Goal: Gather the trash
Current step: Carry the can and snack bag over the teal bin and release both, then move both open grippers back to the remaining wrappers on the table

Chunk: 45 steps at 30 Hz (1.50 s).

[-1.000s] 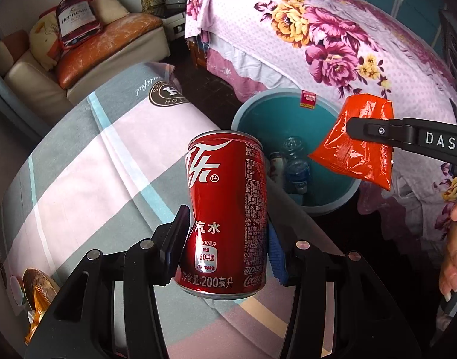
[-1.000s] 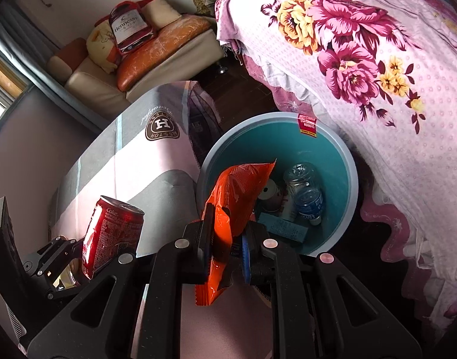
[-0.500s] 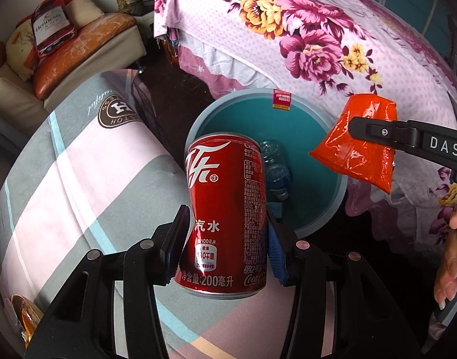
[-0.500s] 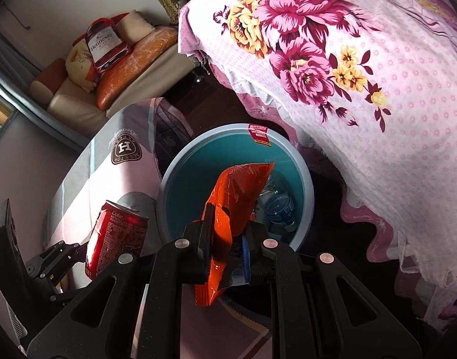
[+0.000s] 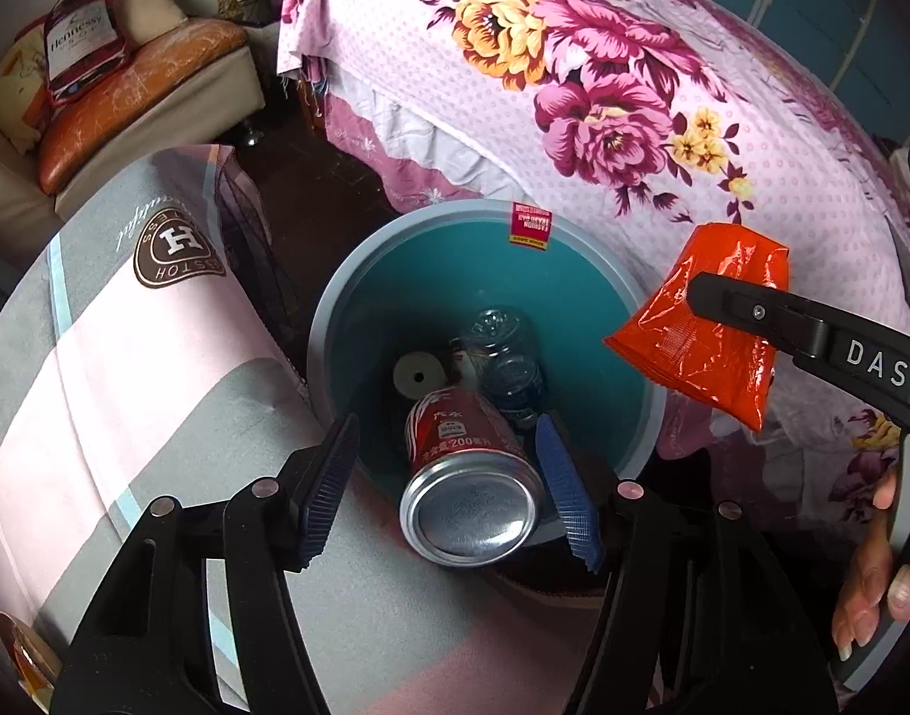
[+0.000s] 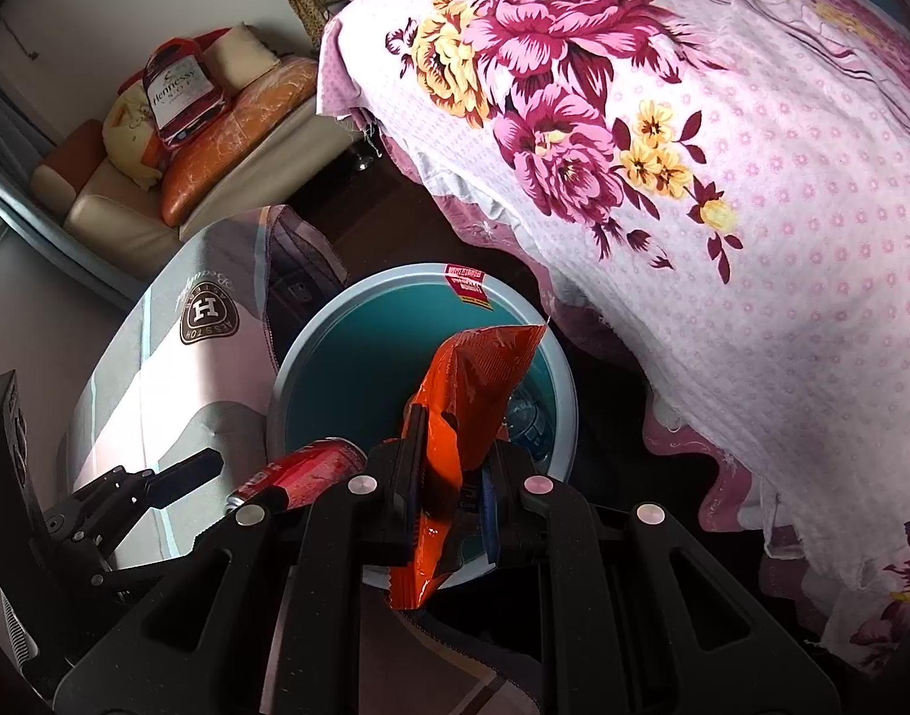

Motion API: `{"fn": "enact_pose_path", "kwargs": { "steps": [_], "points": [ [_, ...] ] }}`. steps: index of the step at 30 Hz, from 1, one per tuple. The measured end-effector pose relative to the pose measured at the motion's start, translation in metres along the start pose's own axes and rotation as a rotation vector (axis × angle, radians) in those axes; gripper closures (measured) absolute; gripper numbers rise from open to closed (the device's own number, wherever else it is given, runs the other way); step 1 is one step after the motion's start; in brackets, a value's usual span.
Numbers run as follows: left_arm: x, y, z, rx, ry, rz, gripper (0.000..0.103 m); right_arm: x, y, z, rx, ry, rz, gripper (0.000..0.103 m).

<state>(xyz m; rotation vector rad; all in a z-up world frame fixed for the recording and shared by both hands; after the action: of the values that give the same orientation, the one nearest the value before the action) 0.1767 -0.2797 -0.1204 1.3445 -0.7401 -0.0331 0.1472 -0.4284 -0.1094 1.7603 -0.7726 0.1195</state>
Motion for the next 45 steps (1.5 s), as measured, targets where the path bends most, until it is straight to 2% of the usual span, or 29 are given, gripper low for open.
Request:
{"fn": "enact_pose_path", "kwargs": {
  "steps": [1,4,11,14,16,18,21,23,25,36,45],
  "points": [
    [0.001,0.003,-0.002,0.005,0.003,0.015,0.024,0.0,0.0,0.0,-0.002,0.001,-0.001,0.088],
    [0.003,0.011,-0.007,0.014,0.011,0.036,0.02,0.001,-0.001,-0.003,-0.006,0.007,-0.003,0.088],
    [-0.008,0.022,-0.023,0.007,0.043,0.027,0.017,-0.001,-0.001,-0.015,-0.011,0.033,-0.011,0.088],
    [-0.015,0.029,-0.033,0.009,0.059,0.031,0.016,-0.003,-0.002,-0.021,-0.015,0.046,-0.023,0.082],
    [-0.019,0.035,-0.039,0.01,0.07,0.032,0.015,-0.005,-0.002,-0.025,-0.014,0.049,-0.029,0.069],
    [-0.024,0.041,-0.046,0.011,0.077,0.034,0.013,-0.008,-0.002,-0.03,-0.012,0.055,-0.036,0.063],
    [-0.033,0.051,-0.057,0.02,0.097,0.044,0.011,-0.013,-0.001,-0.038,-0.015,0.064,-0.047,0.041],
    [-0.039,0.059,-0.066,0.021,0.114,0.048,0.011,-0.016,0.002,-0.043,-0.012,0.065,-0.047,0.039],
    [-0.046,0.066,-0.074,0.023,0.132,0.053,0.01,-0.02,0.005,-0.05,-0.005,0.073,-0.054,0.032],
    [-0.101,0.117,-0.133,0.094,0.222,0.088,0.01,-0.063,0.014,-0.116,0.046,0.188,-0.126,0.029],
    [-0.154,0.163,-0.195,0.162,0.313,0.119,0.009,-0.121,0.015,-0.197,0.103,0.365,-0.216,0.028]
  ]
}}
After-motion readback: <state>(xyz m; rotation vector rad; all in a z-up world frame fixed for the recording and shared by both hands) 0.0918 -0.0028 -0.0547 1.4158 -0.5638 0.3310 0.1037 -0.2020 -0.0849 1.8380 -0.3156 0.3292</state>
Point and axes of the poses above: each gripper's, at about its wrist camera, not at the fingertips, and y roughly against the way its jaws point, z to its right, x to its top, the point moved 5 cm from there along -y, roughly the way its jaws point, and after that the axes turned 3 degrees about z, right-handed, at the moved point
